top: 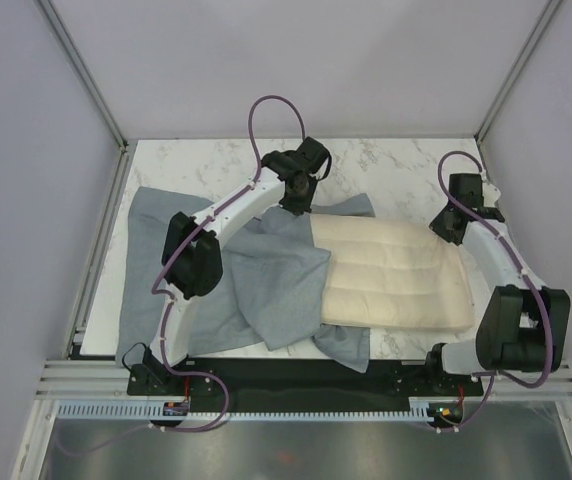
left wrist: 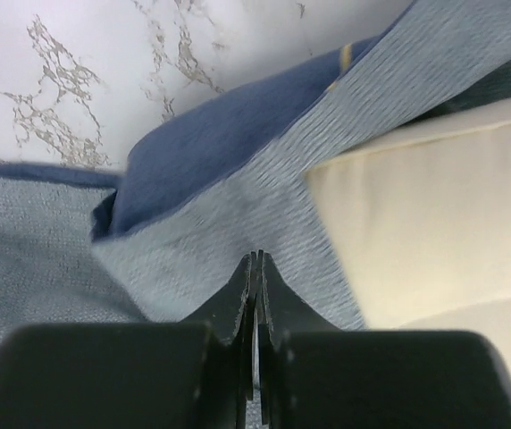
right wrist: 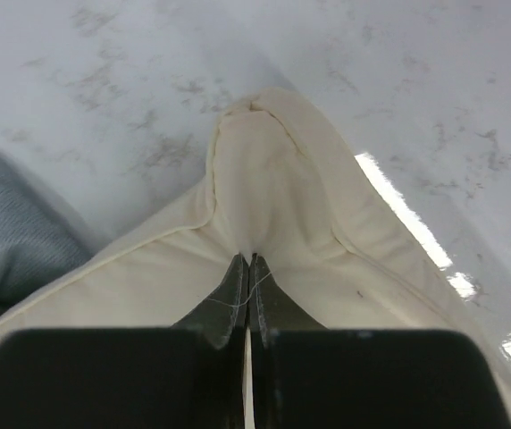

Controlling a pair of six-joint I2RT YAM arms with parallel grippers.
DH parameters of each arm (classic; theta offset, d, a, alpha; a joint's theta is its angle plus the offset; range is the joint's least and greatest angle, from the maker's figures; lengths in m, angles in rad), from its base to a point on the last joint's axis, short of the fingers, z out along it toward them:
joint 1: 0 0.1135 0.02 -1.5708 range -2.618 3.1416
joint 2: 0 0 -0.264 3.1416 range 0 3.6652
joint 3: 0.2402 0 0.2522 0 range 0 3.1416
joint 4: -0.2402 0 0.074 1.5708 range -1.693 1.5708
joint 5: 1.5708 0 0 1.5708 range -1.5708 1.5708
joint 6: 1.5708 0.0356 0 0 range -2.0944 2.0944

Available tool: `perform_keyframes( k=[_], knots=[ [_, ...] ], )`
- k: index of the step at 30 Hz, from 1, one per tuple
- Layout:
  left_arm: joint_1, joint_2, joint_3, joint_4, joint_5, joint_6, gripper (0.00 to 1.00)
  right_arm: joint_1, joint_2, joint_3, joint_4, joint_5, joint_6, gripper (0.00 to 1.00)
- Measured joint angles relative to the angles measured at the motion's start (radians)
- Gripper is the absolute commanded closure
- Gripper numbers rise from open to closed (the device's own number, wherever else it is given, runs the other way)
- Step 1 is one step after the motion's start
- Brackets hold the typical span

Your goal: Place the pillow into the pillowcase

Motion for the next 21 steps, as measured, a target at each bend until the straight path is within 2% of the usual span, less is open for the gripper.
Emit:
perform_keyframes(
  k=[8, 9, 10, 11, 13, 18, 21],
  knots=[
    [0.0, -0.011, 0.033, 0.028, -0.006, 0.044, 0.97, 0.096, -0.28, -0.061, 0.086, -0.285, -0.079, 1.0],
    [0.0, -0.016, 0.034, 0.028, -0.014, 0.048, 0.85, 0.107, -0.298, -0.063, 0.087, -0.299, -0.089, 1.0],
    [0.0, -0.022, 0.035, 0.027, -0.019, 0.055, 0.67, 0.114, -0.312, -0.065, 0.087, -0.311, -0.097, 1.0],
    [0.002, -0.028, 0.035, 0.026, -0.031, 0.063, 0.31, 0.117, -0.32, -0.069, 0.087, -0.32, -0.103, 1.0],
    [0.008, -0.041, 0.035, 0.019, -0.045, 0.063, 0.07, 0.117, -0.322, -0.079, 0.084, -0.326, -0.115, 1.0],
    [0.044, -0.098, 0.01, 0.008, -0.053, 0.062, 0.02, 0.113, -0.307, -0.1, 0.076, -0.329, -0.129, 1.0],
    [0.099, -0.138, -0.011, -0.001, 0.019, 0.064, 0.01, 0.113, -0.298, -0.102, 0.074, -0.336, -0.135, 1.0]
  ],
)
